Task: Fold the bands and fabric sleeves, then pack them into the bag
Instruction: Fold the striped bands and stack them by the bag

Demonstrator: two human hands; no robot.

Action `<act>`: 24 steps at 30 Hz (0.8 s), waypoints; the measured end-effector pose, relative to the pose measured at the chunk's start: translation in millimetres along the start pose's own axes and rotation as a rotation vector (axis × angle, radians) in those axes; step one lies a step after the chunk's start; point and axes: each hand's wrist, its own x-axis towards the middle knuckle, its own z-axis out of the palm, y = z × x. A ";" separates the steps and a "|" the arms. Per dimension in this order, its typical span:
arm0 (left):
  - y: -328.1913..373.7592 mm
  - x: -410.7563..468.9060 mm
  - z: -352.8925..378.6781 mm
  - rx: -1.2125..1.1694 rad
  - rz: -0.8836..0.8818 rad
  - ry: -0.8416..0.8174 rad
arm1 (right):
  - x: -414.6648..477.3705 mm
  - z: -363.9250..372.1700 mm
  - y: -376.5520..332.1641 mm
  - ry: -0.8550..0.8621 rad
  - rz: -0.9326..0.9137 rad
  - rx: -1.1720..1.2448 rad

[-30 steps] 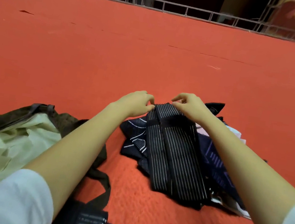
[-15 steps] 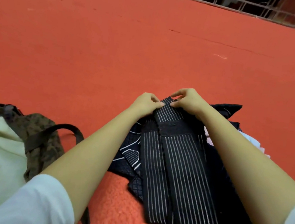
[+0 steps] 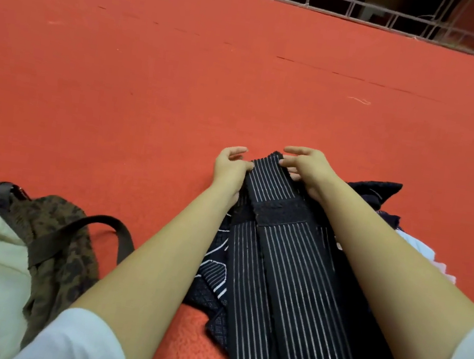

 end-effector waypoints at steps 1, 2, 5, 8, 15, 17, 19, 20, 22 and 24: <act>1.2 0.9 0.6 -0.103 -0.072 -0.009 | 0.8 -0.3 1.0 -0.012 -0.004 0.025; 1.8 2.7 0.3 -0.199 -0.164 -0.026 | -0.3 -0.3 0.6 -0.024 -0.010 0.039; -0.4 2.8 -2.6 -0.274 -0.337 -0.105 | -4.2 1.6 -2.7 -0.038 -0.013 0.097; -2.7 -0.4 -0.4 -0.144 -0.206 -0.139 | -7.3 2.4 -5.4 -0.061 -0.004 0.081; -1.3 -1.9 -12.8 0.236 0.145 -0.061 | -13.6 2.6 5.6 0.002 -0.089 -0.014; -3.7 2.7 -16.6 0.325 0.011 -0.120 | -15.7 2.1 7.5 -0.025 -0.116 0.022; -7.6 3.5 -17.5 0.303 -0.075 -0.183 | -16.4 2.2 9.8 -0.051 -0.149 0.016; -8.7 3.3 -17.8 0.265 -0.089 -0.176 | -16.9 2.1 10.1 -0.046 -0.163 0.006; -10.5 3.3 -18.8 0.165 -0.111 -0.132 | -17.0 0.7 10.7 -0.006 -0.182 0.010; -9.1 1.2 -19.7 0.069 -0.156 -0.093 | -19.6 -0.1 10.3 0.024 -0.199 0.039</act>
